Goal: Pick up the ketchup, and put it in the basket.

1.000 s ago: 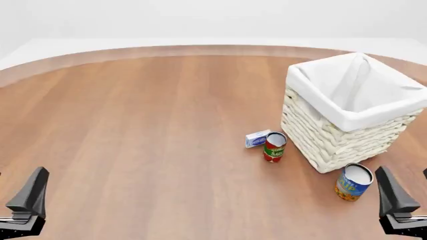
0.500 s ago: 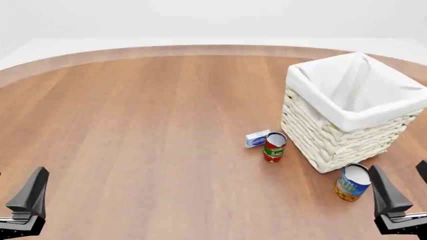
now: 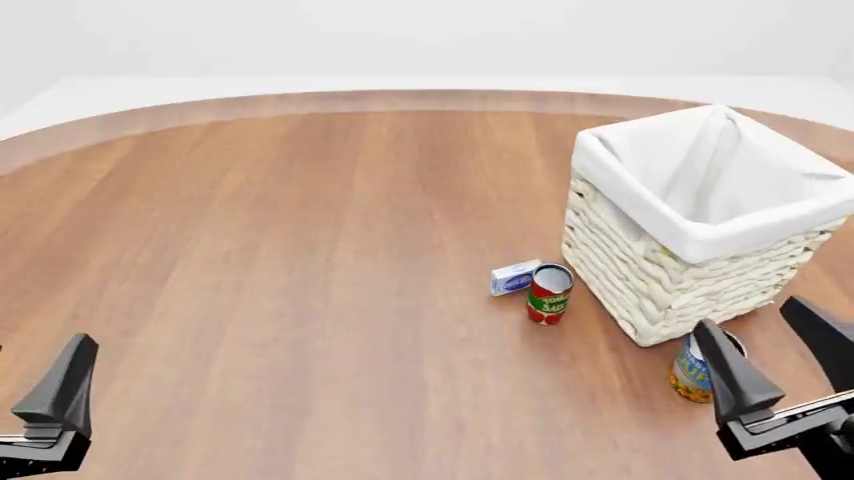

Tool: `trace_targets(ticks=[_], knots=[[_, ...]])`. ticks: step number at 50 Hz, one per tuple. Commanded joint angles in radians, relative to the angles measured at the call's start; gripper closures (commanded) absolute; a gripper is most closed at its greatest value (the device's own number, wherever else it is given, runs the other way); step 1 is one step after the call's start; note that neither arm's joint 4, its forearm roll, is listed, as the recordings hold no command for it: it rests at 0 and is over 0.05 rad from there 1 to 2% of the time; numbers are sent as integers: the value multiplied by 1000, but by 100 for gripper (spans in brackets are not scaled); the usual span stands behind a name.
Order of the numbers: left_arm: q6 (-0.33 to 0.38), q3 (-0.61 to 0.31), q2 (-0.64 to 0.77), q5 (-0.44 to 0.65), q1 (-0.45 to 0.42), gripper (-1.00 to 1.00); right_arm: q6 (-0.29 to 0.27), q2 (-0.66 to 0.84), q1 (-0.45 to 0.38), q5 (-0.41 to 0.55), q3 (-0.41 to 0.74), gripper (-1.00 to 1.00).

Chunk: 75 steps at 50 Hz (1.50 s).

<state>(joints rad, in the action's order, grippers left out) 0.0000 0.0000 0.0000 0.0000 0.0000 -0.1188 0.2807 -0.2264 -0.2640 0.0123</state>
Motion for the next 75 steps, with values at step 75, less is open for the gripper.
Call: trace_targets(ticks=[75], knots=[[0,0,0,0,0,-100,79,1013,-846,-511,365,-100]])
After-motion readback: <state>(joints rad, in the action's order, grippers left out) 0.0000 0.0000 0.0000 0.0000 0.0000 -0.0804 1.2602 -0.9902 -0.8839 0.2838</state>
